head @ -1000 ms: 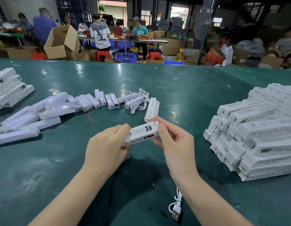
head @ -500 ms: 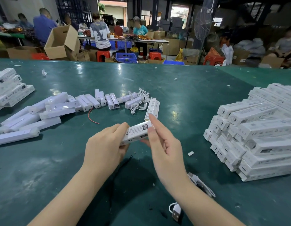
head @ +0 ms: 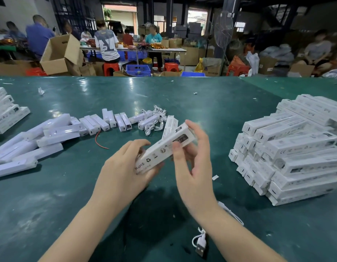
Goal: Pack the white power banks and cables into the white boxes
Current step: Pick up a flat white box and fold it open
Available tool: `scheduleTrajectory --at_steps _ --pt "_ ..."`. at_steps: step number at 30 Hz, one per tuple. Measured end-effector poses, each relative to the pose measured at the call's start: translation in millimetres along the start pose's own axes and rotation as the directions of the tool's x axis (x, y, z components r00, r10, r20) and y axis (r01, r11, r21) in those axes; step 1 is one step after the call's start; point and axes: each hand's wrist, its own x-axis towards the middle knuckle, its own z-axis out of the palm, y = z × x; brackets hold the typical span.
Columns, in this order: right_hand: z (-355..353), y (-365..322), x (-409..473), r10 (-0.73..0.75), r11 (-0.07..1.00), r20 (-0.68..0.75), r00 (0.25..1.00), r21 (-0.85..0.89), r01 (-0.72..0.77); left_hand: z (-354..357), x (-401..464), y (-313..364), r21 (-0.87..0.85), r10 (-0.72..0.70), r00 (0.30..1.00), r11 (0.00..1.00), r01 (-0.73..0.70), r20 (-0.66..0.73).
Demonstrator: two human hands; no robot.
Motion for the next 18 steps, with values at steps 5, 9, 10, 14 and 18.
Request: scheduleTrajectory --at_steps 5,9,10,14,18 --pt "-22 -20 22 -0.043 0.918 -0.003 0.999 -0.395 0.038 5 -3 -5 -0.101 0.035 0.999 0.994 -0.031 0.039" --pt "-43 -42 18 -0.171 0.366 0.525 0.834 -0.752 0.549 5 -3 -1 -0.174 0.201 0.978 0.966 -0.19 0.049" --pt "-47 -46 15 -0.156 0.313 0.582 0.798 -0.737 0.599 6 -3 1 -0.189 0.241 0.969 0.955 -0.229 0.046" --pt "-85 -63 5 -0.213 0.265 0.516 0.83 -0.787 0.557 6 -6 3 -0.343 0.268 0.961 0.91 -0.232 0.063" --pt "-158 -80 8 -0.162 0.283 0.338 0.927 -0.884 0.372 6 -4 -2 -0.367 0.245 0.969 0.905 -0.214 0.039"
